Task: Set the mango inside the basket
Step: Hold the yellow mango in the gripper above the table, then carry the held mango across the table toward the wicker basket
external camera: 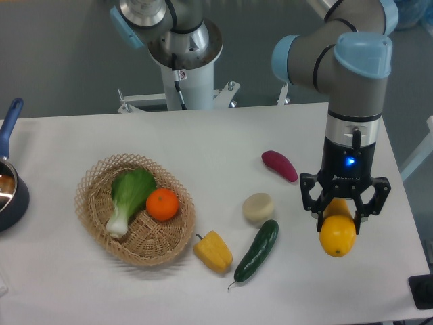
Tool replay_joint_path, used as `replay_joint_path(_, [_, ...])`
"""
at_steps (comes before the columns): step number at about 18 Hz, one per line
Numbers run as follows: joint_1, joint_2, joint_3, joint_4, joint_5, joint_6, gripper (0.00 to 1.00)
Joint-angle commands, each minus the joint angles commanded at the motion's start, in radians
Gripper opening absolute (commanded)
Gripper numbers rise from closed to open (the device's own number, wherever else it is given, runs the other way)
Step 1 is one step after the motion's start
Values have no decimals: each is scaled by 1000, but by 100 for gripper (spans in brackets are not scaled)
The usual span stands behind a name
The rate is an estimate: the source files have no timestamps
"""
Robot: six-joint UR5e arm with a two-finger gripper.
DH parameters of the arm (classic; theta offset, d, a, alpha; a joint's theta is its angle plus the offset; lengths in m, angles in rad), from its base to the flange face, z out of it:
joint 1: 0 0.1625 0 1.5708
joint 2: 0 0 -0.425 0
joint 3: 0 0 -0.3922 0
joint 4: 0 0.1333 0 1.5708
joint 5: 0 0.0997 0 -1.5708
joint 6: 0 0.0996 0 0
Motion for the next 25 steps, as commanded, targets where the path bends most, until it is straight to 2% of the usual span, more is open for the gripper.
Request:
replay_joint_path(9, [0,-2,-3,0,3,-9,30])
replay_joint_path(17, [-12,0,-40,-5,8,-23,30])
replay_joint_path(20, [-49,-6,-52,-5,17,-26,30])
replay_joint_path(22, [-80,-5,-63,-5,25,-69,30])
replay_joint_path(25, [-135,6,-71,-11,44,-227,30])
